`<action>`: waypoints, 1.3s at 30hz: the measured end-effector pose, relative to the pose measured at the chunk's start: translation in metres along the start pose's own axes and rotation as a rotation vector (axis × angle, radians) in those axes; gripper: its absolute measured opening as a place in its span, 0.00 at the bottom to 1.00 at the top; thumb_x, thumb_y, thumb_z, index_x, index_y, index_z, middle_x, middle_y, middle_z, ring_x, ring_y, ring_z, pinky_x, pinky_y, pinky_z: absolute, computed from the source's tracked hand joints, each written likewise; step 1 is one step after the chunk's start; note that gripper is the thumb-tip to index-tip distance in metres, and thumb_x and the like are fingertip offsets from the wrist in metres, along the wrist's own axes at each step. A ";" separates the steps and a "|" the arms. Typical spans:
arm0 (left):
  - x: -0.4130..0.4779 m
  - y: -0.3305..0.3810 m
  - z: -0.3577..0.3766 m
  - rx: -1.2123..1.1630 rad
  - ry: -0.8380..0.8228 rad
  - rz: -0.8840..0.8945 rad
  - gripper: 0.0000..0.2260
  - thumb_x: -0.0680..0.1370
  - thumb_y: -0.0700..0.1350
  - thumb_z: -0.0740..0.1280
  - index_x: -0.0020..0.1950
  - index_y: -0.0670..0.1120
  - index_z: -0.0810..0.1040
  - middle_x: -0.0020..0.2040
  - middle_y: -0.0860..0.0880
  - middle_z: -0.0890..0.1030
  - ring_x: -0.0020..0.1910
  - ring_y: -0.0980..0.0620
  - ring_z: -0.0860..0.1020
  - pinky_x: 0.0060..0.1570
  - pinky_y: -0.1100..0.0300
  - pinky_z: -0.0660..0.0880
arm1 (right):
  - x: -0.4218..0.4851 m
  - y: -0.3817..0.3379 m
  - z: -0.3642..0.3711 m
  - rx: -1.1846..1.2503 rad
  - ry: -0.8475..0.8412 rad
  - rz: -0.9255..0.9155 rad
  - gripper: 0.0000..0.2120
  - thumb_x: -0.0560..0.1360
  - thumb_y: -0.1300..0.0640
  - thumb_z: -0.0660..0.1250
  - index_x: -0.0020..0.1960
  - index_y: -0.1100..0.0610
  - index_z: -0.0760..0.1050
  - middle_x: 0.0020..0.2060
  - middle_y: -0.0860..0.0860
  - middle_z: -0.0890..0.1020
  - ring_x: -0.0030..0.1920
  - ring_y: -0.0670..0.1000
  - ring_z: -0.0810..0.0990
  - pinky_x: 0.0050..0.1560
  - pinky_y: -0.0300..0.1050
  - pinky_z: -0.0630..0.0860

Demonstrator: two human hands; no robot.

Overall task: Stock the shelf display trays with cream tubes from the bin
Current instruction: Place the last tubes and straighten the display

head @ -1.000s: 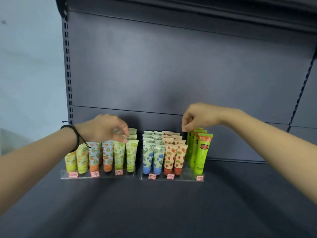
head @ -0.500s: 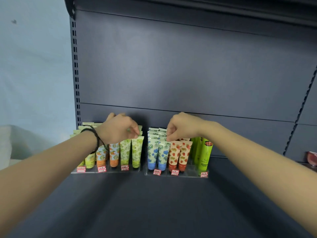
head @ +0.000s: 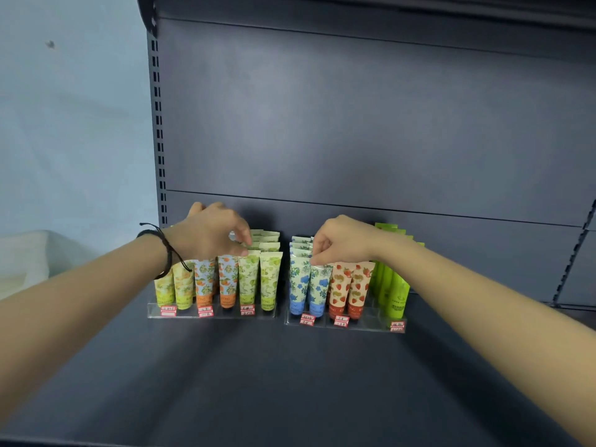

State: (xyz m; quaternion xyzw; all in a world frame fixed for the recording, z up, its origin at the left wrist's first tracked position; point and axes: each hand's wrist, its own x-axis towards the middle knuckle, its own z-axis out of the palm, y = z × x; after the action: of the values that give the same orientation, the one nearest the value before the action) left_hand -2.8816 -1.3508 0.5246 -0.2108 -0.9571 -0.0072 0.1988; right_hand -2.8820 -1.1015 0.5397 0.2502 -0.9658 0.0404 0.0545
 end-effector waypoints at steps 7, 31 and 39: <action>0.000 -0.001 0.005 -0.028 0.000 -0.003 0.03 0.76 0.52 0.67 0.47 0.58 0.80 0.49 0.62 0.78 0.58 0.54 0.68 0.50 0.54 0.55 | 0.007 -0.011 0.007 0.006 0.021 -0.027 0.09 0.74 0.52 0.70 0.48 0.58 0.83 0.45 0.45 0.83 0.47 0.47 0.81 0.51 0.52 0.80; 0.004 0.000 0.007 0.015 -0.025 -0.030 0.06 0.76 0.55 0.65 0.51 0.58 0.78 0.49 0.60 0.77 0.57 0.54 0.66 0.50 0.55 0.55 | 0.031 -0.052 0.010 -0.001 0.091 -0.117 0.07 0.74 0.53 0.69 0.48 0.53 0.83 0.42 0.44 0.81 0.46 0.49 0.81 0.47 0.49 0.80; -0.005 -0.024 0.000 -0.005 -0.030 -0.057 0.08 0.76 0.54 0.66 0.54 0.57 0.79 0.48 0.61 0.75 0.56 0.55 0.66 0.51 0.55 0.56 | 0.036 -0.051 0.013 0.024 0.068 -0.120 0.07 0.75 0.55 0.69 0.48 0.56 0.83 0.42 0.44 0.80 0.47 0.50 0.81 0.47 0.50 0.80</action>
State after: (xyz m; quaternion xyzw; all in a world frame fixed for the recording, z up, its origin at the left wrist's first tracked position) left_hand -2.8874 -1.3750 0.5245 -0.1838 -0.9656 -0.0119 0.1835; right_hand -2.8895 -1.1651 0.5340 0.3070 -0.9461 0.0569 0.0866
